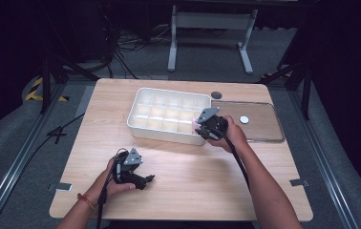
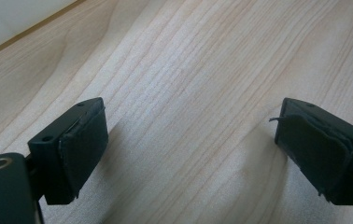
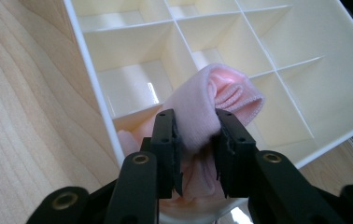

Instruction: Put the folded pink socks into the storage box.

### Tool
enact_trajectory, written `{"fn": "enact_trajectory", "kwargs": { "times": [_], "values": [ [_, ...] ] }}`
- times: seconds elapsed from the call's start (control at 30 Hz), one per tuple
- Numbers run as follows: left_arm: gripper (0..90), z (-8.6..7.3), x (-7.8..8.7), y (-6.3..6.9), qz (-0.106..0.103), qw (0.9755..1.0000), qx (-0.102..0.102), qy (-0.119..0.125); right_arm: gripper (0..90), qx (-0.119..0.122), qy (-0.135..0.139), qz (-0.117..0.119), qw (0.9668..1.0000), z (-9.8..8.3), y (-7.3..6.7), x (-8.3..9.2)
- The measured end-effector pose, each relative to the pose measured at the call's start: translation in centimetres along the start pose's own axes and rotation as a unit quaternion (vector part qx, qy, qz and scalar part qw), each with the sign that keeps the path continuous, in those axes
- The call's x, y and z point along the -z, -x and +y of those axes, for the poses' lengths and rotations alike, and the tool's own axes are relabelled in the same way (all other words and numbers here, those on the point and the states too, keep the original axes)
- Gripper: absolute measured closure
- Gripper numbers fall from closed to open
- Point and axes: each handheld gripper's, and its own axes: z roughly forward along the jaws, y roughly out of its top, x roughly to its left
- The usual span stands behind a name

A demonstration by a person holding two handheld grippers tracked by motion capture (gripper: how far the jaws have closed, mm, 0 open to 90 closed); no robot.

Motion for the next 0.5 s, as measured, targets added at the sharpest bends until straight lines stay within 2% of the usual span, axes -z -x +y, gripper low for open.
{"fn": "enact_trajectory", "kwargs": {
  "times": [0.1,0.23,0.43,0.5],
  "values": [
    [9.8,0.0,0.0,0.0,0.0,1.0,0.0,0.0,72.3,-0.005,0.0,0.013,0.9999,0.0,0.4,0.0],
    [9.8,0.0,0.0,0.0,0.0,1.0,0.0,0.0,73.0,-0.015,-0.008,0.018,0.9997,0.1,0.6,-0.1],
    [9.7,0.0,0.0,0.0,0.001,1.0,-0.001,-0.001,74.4,-0.02,-0.033,0.033,0.9987,0.6,1.1,-0.6],
    [9.7,0.0,0.0,0.0,0.001,1.0,-0.001,-0.001,74.7,-0.014,-0.043,0.037,0.9983,0.8,1.1,-0.7]
  ]
}}
